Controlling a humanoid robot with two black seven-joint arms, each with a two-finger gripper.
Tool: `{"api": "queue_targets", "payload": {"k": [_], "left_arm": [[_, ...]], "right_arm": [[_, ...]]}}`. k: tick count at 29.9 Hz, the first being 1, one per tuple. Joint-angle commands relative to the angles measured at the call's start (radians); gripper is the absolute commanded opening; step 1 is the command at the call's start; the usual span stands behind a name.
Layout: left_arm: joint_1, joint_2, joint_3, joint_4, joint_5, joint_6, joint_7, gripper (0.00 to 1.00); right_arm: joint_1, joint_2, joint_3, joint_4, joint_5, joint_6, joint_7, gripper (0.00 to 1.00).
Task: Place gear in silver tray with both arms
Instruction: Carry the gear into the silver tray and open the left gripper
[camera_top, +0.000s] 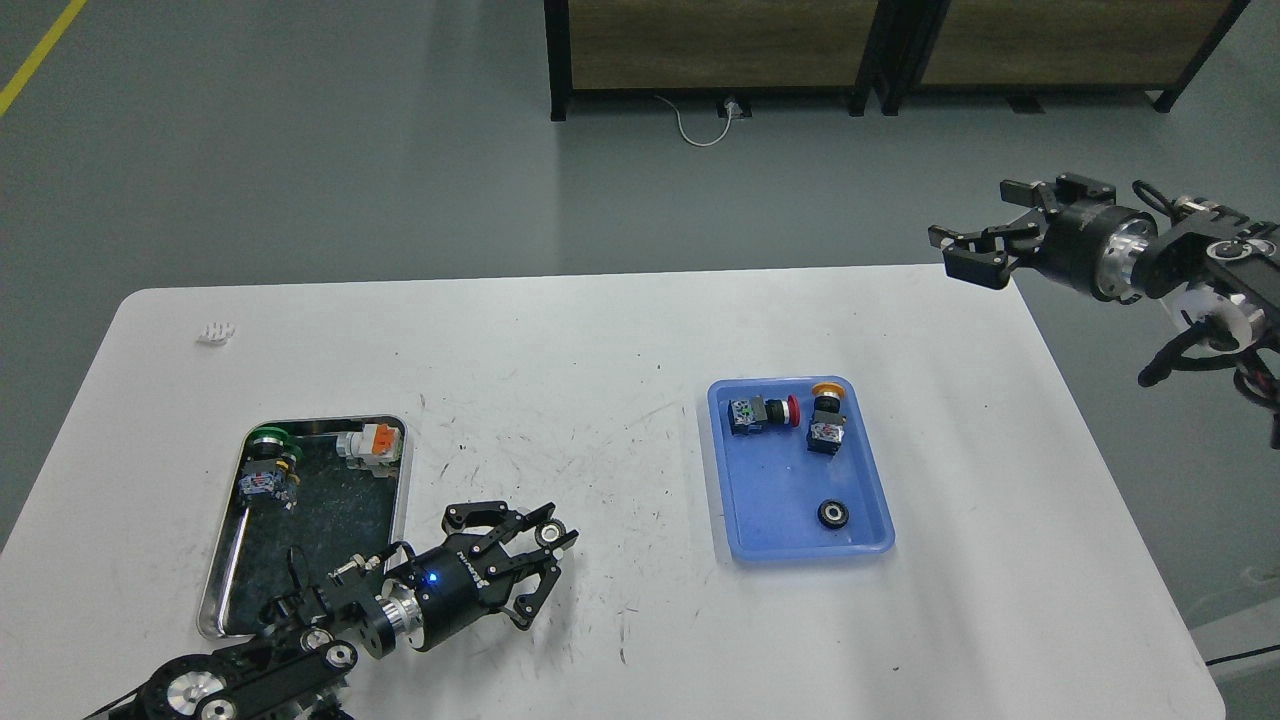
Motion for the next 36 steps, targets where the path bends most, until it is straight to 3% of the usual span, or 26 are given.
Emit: {"api": "queue_targets", "payload": {"k": [1,9,16,33,36], "left_arm": [[-0.068,0.105,-0.005,-0.039,-0.086,-0.035,0.017,0.29],[-0.060,0.283,-0.001,-0.043,-0.111,-0.078,0.006,0.29],[-0.007,0.349,0.004,-0.046,-0.152,-0.076,0.002,0.30],[0.075,0.351,0.005,0.011,-0.183,-0.066,-0.008,0.36],[0.079,0.352,0.001,0.012,-0.183,-0.064,-0.006,0.45]], "right_arm": [[0.002,0.002,0.001,0.000,0.000,0.001,0.002,0.99],[0.000,0.013,0.001,-0.003,0.000,0.001,0.003,0.99],[0.000,0.040,0.001,-0.012,-0.003,0.000,0.003,0.99],[-0.015,0.088,-0.001,-0.021,-0.015,-0.003,0.002,0.99],[-0.017,0.089,-0.001,-0.018,-0.015,-0.003,0.002,0.99]]}}
